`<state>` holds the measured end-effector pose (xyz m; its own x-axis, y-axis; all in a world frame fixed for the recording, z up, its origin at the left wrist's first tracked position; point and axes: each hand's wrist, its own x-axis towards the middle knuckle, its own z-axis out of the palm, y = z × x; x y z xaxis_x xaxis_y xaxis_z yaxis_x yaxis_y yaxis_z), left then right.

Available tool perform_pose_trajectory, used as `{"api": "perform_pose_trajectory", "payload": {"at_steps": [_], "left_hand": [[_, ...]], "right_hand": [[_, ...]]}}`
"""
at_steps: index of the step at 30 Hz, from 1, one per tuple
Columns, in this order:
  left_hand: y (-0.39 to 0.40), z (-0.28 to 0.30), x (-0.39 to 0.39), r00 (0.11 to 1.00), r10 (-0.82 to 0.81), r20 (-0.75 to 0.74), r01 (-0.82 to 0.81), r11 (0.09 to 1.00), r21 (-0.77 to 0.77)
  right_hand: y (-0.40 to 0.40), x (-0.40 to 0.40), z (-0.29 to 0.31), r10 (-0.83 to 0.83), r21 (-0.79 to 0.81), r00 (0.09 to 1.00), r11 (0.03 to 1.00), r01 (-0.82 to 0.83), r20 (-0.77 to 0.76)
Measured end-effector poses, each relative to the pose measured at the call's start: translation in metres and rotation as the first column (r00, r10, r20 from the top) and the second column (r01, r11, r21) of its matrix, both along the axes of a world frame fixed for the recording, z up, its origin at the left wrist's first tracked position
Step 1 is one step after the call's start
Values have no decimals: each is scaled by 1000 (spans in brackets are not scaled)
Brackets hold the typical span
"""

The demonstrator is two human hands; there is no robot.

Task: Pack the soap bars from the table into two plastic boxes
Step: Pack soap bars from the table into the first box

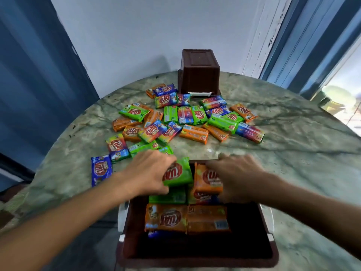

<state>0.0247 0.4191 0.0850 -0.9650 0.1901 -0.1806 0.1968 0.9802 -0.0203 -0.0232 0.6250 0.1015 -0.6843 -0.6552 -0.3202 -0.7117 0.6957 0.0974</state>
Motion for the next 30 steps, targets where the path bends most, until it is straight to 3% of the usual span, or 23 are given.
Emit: {"api": "perform_pose_trajectory", "payload": {"at_steps": [6, 13, 20, 23, 26, 28, 30], "left_hand": [[3, -24, 13, 995, -32, -95, 34, 999, 22], [11, -49, 25, 997, 37, 69, -29, 993, -114], [16, -71, 24, 989, 62, 137, -55, 997, -54], [16, -63, 21, 981, 48, 187, -46, 999, -13], [6, -31, 22, 970, -1, 244, -35, 989, 144], [-14, 1, 17, 990, 29, 136, -75, 934, 350], [-44, 26, 2, 983, 170, -70, -115, 863, 493]], "right_hand": [[-14, 10, -61, -34, 142, 999, 989, 33, 7], [-2, 13, -79, -87, 102, 996, 991, 86, 7], [-7, 16, -90, -66, 42, 996, 997, 69, -61], [-14, 17, -86, -20, 100, 996, 995, 28, -88], [-29, 14, -56, 53, 137, 996, 989, -62, 72], [-51, 0, -21, 82, -58, 995, 995, -79, 56], [-81, -23, 6, 74, -240, 997, 968, -72, 2]]}}
